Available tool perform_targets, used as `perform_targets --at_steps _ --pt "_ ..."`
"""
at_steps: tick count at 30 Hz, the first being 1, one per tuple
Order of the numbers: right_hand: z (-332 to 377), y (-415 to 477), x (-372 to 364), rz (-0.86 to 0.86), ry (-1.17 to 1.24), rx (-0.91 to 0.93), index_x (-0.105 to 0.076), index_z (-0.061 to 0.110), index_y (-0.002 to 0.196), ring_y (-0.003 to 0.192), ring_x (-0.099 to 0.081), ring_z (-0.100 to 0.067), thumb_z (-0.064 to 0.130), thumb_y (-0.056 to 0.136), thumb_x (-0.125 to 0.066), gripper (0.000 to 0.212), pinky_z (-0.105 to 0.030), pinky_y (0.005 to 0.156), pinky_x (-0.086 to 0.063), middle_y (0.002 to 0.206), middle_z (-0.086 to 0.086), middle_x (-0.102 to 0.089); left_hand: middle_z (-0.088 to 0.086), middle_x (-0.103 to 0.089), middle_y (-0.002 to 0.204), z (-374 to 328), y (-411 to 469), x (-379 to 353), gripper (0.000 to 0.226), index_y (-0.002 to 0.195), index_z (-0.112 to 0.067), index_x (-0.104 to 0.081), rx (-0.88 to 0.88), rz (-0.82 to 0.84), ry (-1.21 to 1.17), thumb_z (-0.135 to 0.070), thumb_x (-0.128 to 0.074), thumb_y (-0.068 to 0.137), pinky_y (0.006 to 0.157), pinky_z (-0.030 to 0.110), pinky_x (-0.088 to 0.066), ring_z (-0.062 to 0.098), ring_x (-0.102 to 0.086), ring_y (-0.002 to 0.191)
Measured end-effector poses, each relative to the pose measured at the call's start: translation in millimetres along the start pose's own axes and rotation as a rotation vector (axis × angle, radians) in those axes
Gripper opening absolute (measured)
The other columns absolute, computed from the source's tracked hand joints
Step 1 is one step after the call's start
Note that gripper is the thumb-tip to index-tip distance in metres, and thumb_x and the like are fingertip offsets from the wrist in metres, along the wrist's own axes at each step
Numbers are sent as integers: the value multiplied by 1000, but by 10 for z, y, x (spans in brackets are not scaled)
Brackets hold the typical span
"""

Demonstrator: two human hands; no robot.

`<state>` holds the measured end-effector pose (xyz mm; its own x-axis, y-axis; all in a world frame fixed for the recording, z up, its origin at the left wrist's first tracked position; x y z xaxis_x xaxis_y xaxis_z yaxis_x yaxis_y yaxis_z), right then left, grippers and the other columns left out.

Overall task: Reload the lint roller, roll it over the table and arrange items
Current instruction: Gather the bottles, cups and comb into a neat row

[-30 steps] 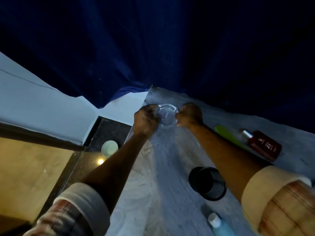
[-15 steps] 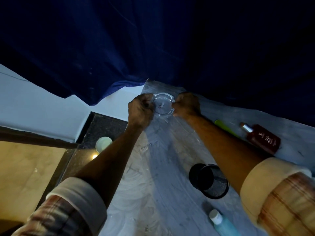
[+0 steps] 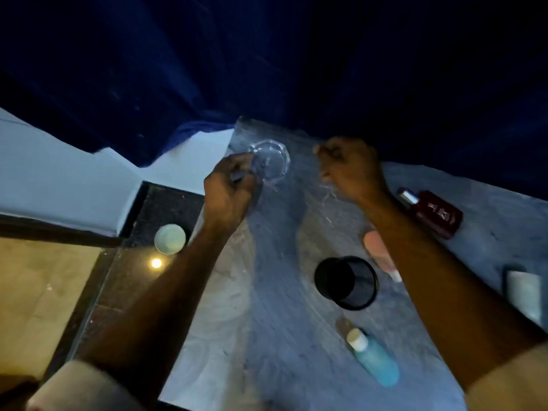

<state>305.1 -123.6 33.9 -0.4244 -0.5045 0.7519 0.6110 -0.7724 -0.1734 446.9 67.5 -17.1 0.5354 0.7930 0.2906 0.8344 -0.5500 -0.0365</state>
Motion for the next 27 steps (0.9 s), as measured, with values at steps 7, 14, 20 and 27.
perform_targets --at_steps 7,14,20,27 --pt "-1049 -1639 568 -30 338 -140 -71 21 102 103 -71 -30 -5 96 -55 30 -43 82 -58 112 1 -73 -6 -48 154 17 -1544 -322 87 155 -25 -44 -160 711 47 -17 -85 80 116 27 -44 12 -51 141" --pt "-1049 -2306 -66 181 509 -285 -56 31 137 110 -69 -7 -13 84 -65 69 -28 89 -60 128 12 -68 5 -56 146 -55 -1880 -551 83 149 -10 -51 -161 504 191 -35 -85 78 112 41 -50 21 -56 135" --pt "-381 -1715 -185 216 623 -129 -58 28 131 108 -67 -15 16 79 -61 54 -38 85 -61 128 3 -65 6 -63 130 -91 -1495 -251 80 140 -1 -56 12 157 32 4 -93 70 90 16 -58 -8 -64 115" --pt "111 -873 -577 287 676 -95 -63 22 126 112 -69 -22 18 96 -63 31 -44 81 -64 121 -5 -70 8 -67 132 45 -789 26 86 139 -11 -57 87 -28 2 -27 -98 65 96 46 -63 14 -67 121"
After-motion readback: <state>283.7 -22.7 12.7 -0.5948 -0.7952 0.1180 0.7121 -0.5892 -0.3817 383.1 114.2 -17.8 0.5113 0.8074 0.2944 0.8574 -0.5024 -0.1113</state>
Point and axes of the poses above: each hand's wrist, its own y-axis towards the middle knuckle, its own x-axis out of the back of the hand, z = x × y, the point moved 3 cm from there along y, towards the middle knuckle
